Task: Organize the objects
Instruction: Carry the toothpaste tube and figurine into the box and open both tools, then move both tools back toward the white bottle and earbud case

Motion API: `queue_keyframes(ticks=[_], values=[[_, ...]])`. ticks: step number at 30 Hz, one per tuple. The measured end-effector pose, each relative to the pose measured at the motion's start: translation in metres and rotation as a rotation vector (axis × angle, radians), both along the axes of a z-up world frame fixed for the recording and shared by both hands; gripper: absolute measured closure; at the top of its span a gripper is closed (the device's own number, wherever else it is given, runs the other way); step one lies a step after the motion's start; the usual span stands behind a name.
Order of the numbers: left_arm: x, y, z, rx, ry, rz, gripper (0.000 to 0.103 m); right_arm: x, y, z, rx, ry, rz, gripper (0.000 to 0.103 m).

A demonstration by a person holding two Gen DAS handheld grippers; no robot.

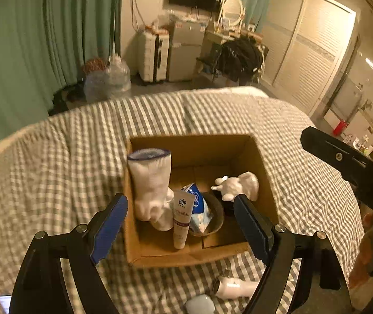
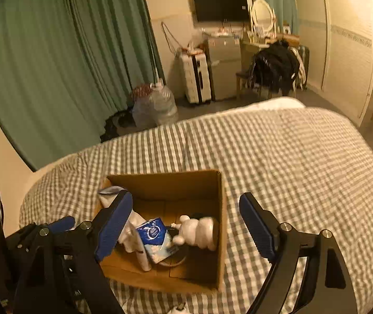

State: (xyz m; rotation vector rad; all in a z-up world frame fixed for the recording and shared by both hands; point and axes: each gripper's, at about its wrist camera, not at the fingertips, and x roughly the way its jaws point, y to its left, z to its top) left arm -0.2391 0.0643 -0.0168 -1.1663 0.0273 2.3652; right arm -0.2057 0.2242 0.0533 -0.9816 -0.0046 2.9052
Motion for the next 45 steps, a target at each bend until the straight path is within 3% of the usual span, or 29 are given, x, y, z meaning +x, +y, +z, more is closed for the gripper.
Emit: queue_keyframes(ticks=[6, 10, 19, 23, 29, 35, 41, 45], values=[[0.052, -0.019, 0.050, -0.004, 0.140, 0.038, 0.012, 0.065, -0.023, 0.046, 0.082, 0.105, 0.051, 0.018], [0.076, -0.023, 0.069, -0.013, 0.189, 0.041, 0.006, 0.105, -0.030, 0.065, 0.137, 0.161, 0.083, 0.012], [0.131, -0.034, 0.065, -0.058, 0.218, 0.094, 0.003, 0.169, -0.030, 0.065, 0.264, 0.197, 0.159, 0.006], [0.141, -0.036, 0.050, -0.090, 0.213, 0.114, 0.002, 0.178, -0.029, 0.037, 0.424, 0.161, 0.157, 0.006], [0.148, -0.032, 0.009, -0.111, 0.192, 0.103, 0.002, 0.180, -0.021, -0.014, 0.513, 0.095, 0.178, 0.006], [0.131, -0.020, -0.051, -0.209, 0.142, 0.092, 0.002, 0.166, -0.016, -0.069, 0.542, 0.010, 0.265, 0.006], [0.117, -0.012, -0.113, -0.228, -0.008, 0.044, 0.002, 0.137, -0.020, -0.138, 0.565, -0.137, 0.343, 0.006], [0.110, -0.005, -0.148, -0.294, -0.090, 0.030, 0.002, 0.110, -0.020, -0.175, 0.537, -0.247, 0.349, 0.006]])
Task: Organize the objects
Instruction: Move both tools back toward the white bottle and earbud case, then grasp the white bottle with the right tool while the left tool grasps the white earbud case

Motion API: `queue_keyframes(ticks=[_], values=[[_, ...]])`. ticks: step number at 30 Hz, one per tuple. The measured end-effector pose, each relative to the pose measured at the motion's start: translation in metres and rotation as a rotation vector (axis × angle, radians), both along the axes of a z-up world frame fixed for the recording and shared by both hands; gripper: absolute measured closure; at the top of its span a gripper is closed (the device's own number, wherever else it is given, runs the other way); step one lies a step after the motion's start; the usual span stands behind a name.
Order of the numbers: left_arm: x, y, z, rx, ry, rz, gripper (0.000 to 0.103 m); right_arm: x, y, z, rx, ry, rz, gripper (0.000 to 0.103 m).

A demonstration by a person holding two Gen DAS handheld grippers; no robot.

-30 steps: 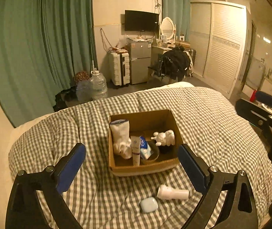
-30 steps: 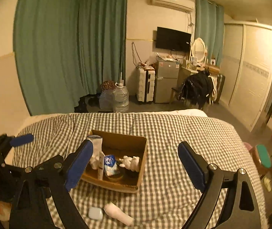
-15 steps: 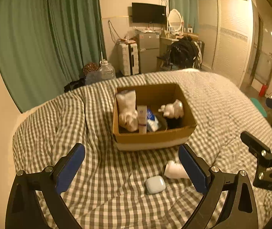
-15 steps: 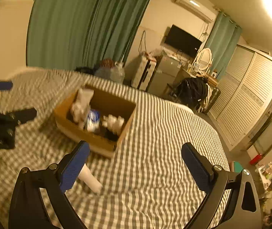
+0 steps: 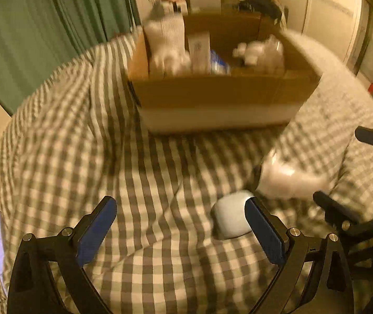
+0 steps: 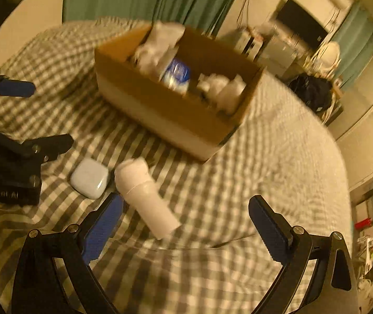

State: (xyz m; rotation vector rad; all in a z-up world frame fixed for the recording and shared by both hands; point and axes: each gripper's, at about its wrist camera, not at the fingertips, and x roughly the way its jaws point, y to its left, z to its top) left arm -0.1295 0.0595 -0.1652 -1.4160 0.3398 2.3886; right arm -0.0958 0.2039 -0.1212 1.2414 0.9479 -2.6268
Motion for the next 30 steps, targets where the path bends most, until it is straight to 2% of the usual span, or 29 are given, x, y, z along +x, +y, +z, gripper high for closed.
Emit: queue_keyframes(ticks=[3, 7, 10, 13, 16, 20, 23, 24, 26, 27, 30], values=[[-0.004, -0.002, -0.017, 0.019, -0.056, 0.000, 0.002, -0.016, 0.001, -0.024, -0.005, -0.098, -0.006, 0.017], [-0.003, -0.003, -0.028, 0.017, -0.100, 0.000, 0.002, -0.033, 0.004, -0.043, -0.009, -0.168, -0.004, 0.019], [-0.002, -0.003, -0.034, 0.026, -0.125, -0.007, 0.002, -0.044, 0.006, -0.054, -0.059, -0.221, 0.009, 0.024], [-0.001, 0.002, -0.043, 0.031, -0.155, -0.024, 0.002, -0.049, 0.009, -0.070, -0.082, -0.280, 0.017, 0.057], [0.006, 0.011, -0.044, 0.042, -0.159, -0.075, 0.002, -0.043, 0.014, -0.069, -0.084, -0.246, 0.002, 0.069], [0.015, 0.033, -0.043, 0.019, -0.147, -0.165, 0.009, -0.035, 0.029, -0.055, -0.118, -0.162, -0.049, 0.071], [0.020, 0.053, -0.049, -0.002, -0.166, -0.242, 0.024, -0.036, 0.046, -0.052, -0.174, -0.150, -0.105, 0.071], [0.022, 0.058, -0.053, -0.014, -0.173, -0.260, 0.033, -0.036, 0.051, -0.051, -0.186, -0.142, -0.121, 0.071], [0.025, 0.066, -0.058, -0.047, -0.170, -0.280, 0.036, -0.035, 0.060, -0.047, -0.216, -0.127, -0.154, 0.071], [0.027, 0.068, -0.059, -0.050, -0.167, -0.287, 0.042, -0.037, 0.063, -0.044, -0.230, -0.123, -0.166, 0.071], [0.028, 0.065, -0.058, -0.027, -0.175, -0.278, 0.045, -0.037, 0.071, -0.041, -0.259, -0.116, -0.192, 0.071]])
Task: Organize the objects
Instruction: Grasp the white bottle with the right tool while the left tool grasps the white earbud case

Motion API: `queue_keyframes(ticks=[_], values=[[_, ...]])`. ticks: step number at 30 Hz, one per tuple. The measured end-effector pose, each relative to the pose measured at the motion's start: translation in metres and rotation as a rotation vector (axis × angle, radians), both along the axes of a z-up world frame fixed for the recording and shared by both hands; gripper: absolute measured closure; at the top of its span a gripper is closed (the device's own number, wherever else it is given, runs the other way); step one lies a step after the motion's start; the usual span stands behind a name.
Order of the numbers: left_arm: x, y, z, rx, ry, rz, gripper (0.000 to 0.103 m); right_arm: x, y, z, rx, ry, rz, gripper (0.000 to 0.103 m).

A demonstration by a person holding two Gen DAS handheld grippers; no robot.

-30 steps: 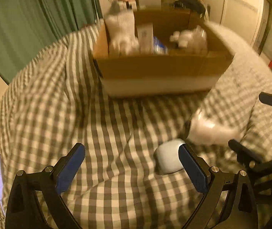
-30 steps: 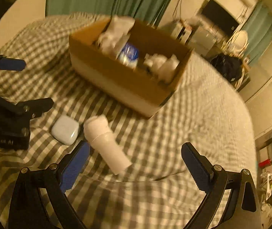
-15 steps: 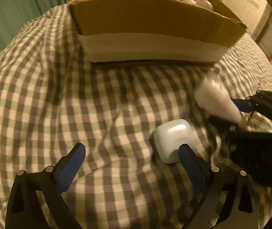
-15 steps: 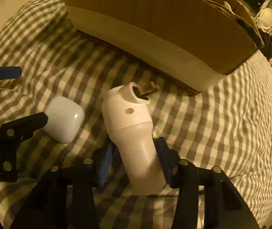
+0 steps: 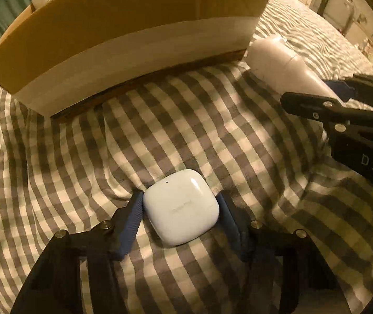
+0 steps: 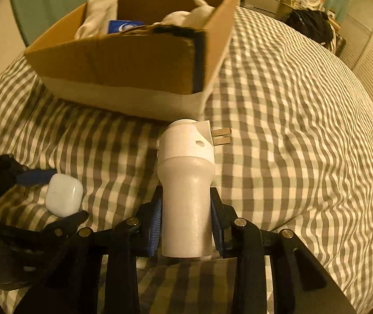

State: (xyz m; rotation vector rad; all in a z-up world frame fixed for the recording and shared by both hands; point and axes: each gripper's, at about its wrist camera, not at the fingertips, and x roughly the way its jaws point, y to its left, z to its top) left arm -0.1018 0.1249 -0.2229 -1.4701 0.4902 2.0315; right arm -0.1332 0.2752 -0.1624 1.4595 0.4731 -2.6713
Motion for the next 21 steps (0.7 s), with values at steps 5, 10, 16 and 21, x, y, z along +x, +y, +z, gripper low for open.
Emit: queue_keyframes(ticks=[5, 10, 16, 21], values=[[0.009, -0.010, 0.012, 0.032, 0.017, 0.032, 0.045, 0.000, -0.007, 0.002, 0.022, 0.015, 0.001, 0.071], [0.016, -0.025, 0.035, 0.060, 0.062, 0.078, 0.045, 0.010, -0.015, 0.017, 0.034, 0.050, 0.011, 0.071], [0.033, -0.038, 0.062, 0.107, 0.105, 0.109, 0.045, 0.029, -0.018, 0.045, -0.009, 0.088, 0.011, 0.071], [0.040, -0.064, 0.094, 0.146, 0.150, 0.123, 0.045, 0.049, -0.034, 0.068, -0.008, 0.113, 0.049, 0.071]])
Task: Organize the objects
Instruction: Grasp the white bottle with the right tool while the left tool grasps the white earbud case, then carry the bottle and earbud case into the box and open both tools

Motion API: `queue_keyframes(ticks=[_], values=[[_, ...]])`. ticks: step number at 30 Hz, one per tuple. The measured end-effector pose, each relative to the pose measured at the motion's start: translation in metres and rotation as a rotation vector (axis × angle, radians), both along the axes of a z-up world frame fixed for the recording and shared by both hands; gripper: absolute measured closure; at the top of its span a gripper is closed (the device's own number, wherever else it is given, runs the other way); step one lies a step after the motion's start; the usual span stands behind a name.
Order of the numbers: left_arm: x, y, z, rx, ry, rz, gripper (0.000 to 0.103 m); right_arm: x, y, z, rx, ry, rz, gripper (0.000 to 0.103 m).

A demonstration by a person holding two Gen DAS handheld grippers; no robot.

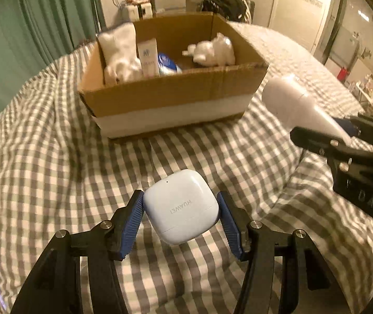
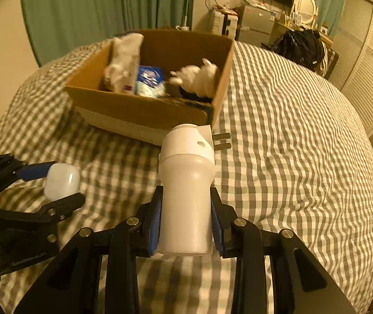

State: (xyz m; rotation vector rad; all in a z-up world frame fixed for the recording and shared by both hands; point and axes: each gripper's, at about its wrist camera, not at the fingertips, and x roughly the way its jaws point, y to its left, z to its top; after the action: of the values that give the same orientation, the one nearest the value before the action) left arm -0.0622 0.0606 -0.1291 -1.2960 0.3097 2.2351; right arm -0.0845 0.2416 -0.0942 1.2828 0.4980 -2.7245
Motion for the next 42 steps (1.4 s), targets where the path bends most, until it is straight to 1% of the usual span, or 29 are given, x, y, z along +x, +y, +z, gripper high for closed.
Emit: queue_keyframes(ticks=[3, 5, 7, 10, 11, 15, 21, 26, 33, 39, 42], values=[[0.008, -0.012, 0.018, 0.018, 0.032, 0.011, 0.045, 0.011, -0.008, 0.013, -0.002, 0.016, 0.010, 0.071], [0.013, -0.019, 0.030, 0.026, 0.053, 0.024, 0.045, 0.019, -0.012, 0.016, -0.007, 0.018, -0.002, 0.071], [0.001, -0.031, 0.038, 0.038, 0.063, 0.035, 0.045, 0.027, -0.018, 0.021, -0.004, 0.026, -0.005, 0.071], [0.010, -0.046, 0.052, 0.060, 0.081, 0.058, 0.045, 0.041, -0.023, 0.028, -0.008, 0.036, 0.009, 0.071], [0.001, -0.042, 0.049, 0.065, 0.087, 0.063, 0.045, 0.044, -0.025, 0.030, -0.009, 0.038, 0.013, 0.071], [-0.007, -0.047, 0.062, 0.088, 0.117, 0.083, 0.045, 0.056, -0.036, 0.046, -0.011, 0.068, 0.034, 0.071], [-0.029, -0.052, 0.078, 0.137, 0.150, 0.107, 0.045, 0.056, -0.050, 0.067, -0.015, 0.099, 0.069, 0.071], [-0.060, -0.051, 0.088, 0.162, 0.162, 0.127, 0.045, 0.038, -0.057, 0.082, -0.034, 0.120, 0.082, 0.071], [-0.114, -0.033, 0.087, 0.163, 0.152, 0.138, 0.045, -0.009, -0.058, 0.093, -0.064, 0.119, 0.066, 0.071], [-0.155, -0.010, 0.083, 0.176, 0.140, 0.138, 0.045, -0.054, -0.059, 0.088, -0.091, 0.109, 0.054, 0.071], [-0.175, 0.004, 0.081, 0.176, 0.132, 0.135, 0.045, -0.080, -0.057, 0.080, -0.111, 0.095, 0.037, 0.071]])
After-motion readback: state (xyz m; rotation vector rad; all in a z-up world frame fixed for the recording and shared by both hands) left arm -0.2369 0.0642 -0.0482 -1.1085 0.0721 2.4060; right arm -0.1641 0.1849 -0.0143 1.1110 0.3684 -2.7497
